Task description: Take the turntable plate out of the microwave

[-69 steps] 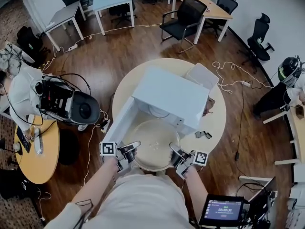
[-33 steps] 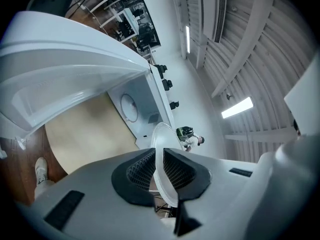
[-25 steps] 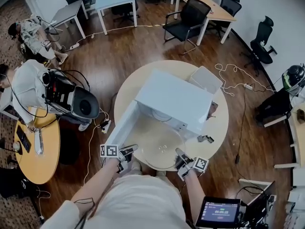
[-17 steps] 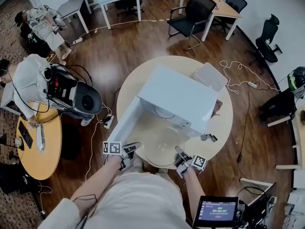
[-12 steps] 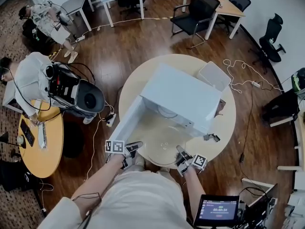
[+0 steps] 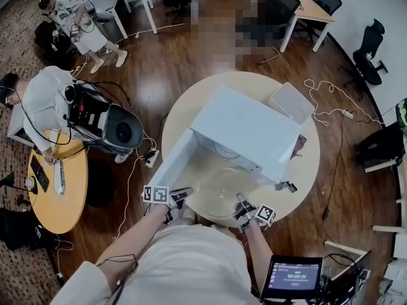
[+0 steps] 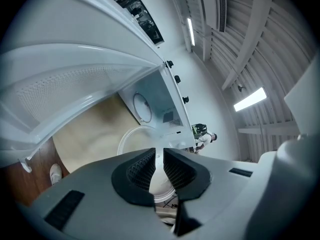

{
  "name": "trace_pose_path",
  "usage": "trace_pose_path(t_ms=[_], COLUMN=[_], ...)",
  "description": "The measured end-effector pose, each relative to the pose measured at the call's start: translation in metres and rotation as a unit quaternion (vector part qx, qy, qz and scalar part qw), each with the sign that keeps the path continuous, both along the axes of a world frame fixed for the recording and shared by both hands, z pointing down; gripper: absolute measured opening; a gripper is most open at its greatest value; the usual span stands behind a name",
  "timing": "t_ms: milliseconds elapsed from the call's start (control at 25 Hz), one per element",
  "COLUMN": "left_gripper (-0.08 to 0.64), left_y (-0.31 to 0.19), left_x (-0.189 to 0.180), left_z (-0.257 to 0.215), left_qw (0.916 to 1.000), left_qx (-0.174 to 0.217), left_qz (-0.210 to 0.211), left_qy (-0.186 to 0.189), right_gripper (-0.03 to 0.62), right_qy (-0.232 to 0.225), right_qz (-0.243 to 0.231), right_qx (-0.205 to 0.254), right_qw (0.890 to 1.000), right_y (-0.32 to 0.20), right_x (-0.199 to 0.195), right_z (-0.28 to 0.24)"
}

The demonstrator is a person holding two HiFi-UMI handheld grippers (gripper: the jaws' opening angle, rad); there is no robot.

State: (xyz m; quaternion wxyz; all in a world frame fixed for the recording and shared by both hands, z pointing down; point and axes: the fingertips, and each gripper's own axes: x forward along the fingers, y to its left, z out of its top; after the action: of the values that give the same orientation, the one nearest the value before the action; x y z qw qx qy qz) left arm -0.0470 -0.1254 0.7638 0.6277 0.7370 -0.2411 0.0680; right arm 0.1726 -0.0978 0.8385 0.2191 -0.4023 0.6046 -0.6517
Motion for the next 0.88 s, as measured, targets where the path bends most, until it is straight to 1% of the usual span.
trace_pose_path(t_ms=[80,280,440,680,880], left_gripper=[0.037,0.037,0.037,0.037,0.037], left_y=[-0.002,-0.004,-0.001,0.003,0.006], left_x=[0.001,-0.002,-0.004,-0.008,-0.013], left_z=[-0.002,-0.001,0.002,0.006,0.009], left_qw=[1.0000,1.0000,0.9999,0.9999,0.9999], left_qx=[0.003,0.005,0.002,-0.003,-0.003], left_qz=[-0.001,-0.008,-0.010,-0.013,-0.006], left_qy=[0.000,0.000,-0.005,-0.009,-0.013], right_gripper=[0.028,0.028,0.028,0.028,0.028], right_qy=[-0.004,0.006,-0.001,0.018,0.009], right_qz=[0.003,0.000,0.002,0.004,0.013], right_qx=[-0.007,-0.017,-0.026,-0.047,-0.054], right_qw=[1.000,1.000,1.000,0.999,0.998], right_y=[-0.002,-0.007,-0.009,-0.008,-0.006], right_x=[0.000,0.002,0.002,0.005,-0.002], right_z=[0.005,0.018,0.029,0.048,0.056])
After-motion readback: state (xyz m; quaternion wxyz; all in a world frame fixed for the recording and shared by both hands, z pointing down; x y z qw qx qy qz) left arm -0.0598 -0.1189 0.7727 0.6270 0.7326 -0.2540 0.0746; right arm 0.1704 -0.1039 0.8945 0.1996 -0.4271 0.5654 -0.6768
